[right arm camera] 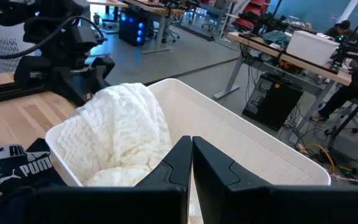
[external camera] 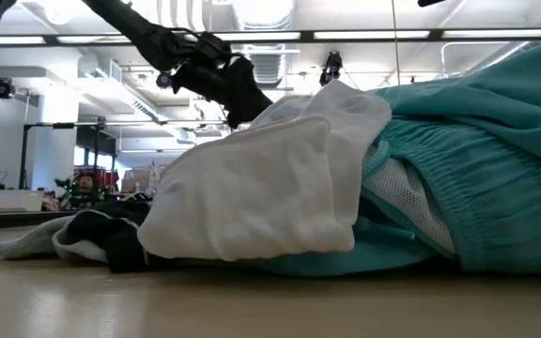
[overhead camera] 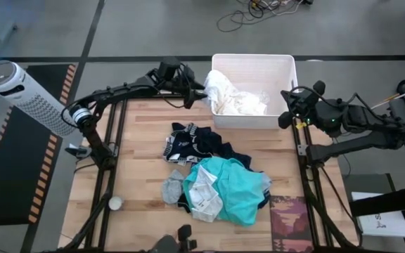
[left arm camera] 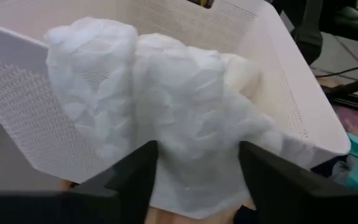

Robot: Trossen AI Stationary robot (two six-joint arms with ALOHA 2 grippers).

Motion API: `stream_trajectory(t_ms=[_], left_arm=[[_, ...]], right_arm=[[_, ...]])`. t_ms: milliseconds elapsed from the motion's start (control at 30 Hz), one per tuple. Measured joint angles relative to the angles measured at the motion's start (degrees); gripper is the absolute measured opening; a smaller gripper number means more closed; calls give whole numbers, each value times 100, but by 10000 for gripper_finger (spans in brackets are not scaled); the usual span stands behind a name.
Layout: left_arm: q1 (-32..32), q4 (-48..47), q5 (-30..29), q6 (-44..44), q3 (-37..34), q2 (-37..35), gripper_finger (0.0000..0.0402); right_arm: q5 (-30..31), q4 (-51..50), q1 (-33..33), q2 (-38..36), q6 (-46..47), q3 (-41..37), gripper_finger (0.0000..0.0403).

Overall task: Sort clothes
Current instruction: Put the white dress into the white laundry bin

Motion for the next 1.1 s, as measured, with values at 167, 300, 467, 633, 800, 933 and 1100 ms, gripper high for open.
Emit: stream_trajectory(t_ms=[167,300,467,633,800,933,1100], left_arm=[[-109,-72,5,115,2,-8,50],[-94,-128,-4,91,239,-32,14],[-109,-286,3,108,886,-57,3],[-176,-273,3,160,1568,90,1],[-376,-311,11,162,2238,573,1],[-521,-513,26,161,3024,1158,1],[-651,-1476,20,161,4305,2067,0]], right_arm=[[1,0,0,2,0,-2,0],[2,0,0,2,-2,-2,0],[0,-2,0,2,-31,-2,0],[6,0,0,2,-110,-2,0],[9,2,0,2,-118,-2,0],[9,4,0,2,-113,-2,0],[9,6,0,2,-91,-2,0]])
